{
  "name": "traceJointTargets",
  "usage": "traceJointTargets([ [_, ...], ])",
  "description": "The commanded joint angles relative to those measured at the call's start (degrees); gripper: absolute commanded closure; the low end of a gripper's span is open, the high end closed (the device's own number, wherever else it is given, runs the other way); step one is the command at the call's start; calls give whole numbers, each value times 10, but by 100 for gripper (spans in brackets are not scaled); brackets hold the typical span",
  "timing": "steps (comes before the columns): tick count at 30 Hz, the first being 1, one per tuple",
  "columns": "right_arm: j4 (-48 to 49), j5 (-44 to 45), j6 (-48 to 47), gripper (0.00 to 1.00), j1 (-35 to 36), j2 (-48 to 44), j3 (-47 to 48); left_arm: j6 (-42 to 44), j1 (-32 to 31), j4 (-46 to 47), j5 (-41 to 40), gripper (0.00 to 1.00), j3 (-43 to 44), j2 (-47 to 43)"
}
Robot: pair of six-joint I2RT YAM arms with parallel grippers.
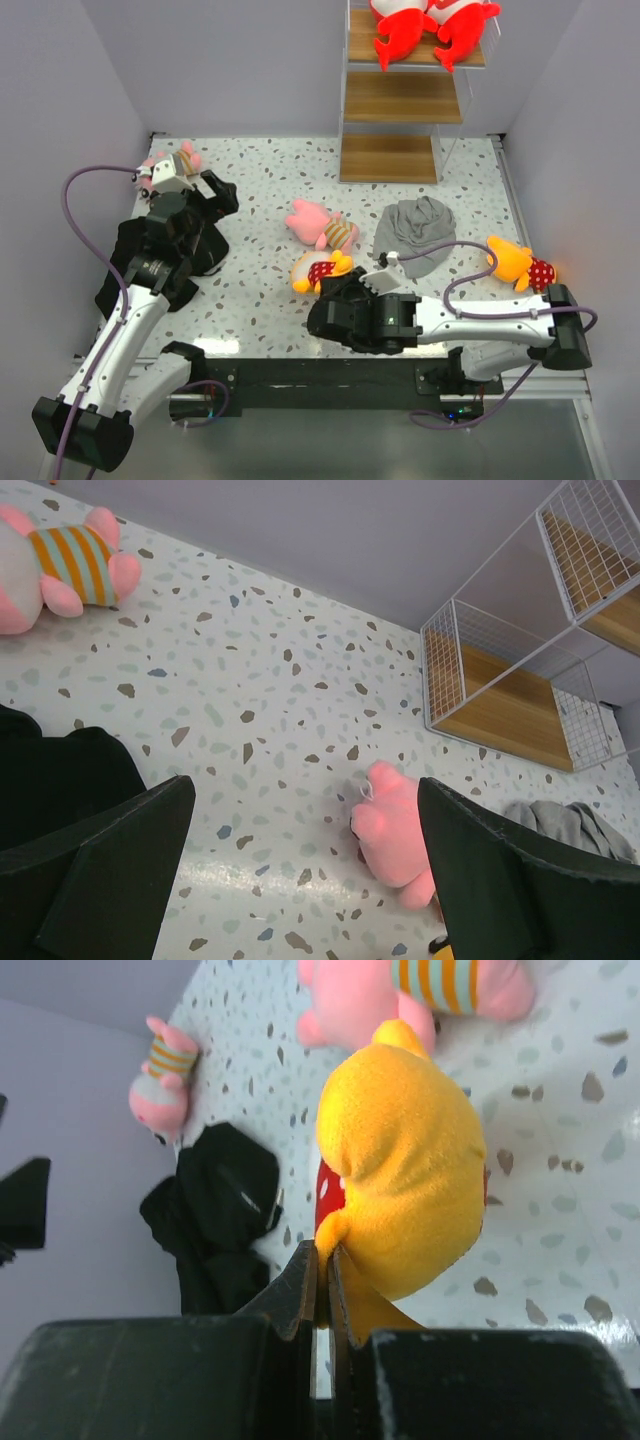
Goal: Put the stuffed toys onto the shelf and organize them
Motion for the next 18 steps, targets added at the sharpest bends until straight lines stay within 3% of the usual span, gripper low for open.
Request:
traceJointTargets([
  [1,-70,121,-42,100,-50,-38,45,11,2,23,-21,2,-5,-4],
  [4,16,143,-147,100,-97,-83,42,11,2,24,-21,2,-6,-1],
  [6,100,152,-284,100,-136,-120,19,11,2,24,-21,2,-7,-1],
  [7,214,152,-342,100,-152,-130,9,10,2,24,-21,2,-7,0],
  [8,268,144,-439,100,-169,-137,0,10,1,24,-20,2,-7,0],
  [10,356,140,-495,100,-216,-146,-2,10,2,24,-18,2,-8,0],
  [18,492,91,-608,100,-347,-112,55,8,2,27,-6,2,-8,-1],
])
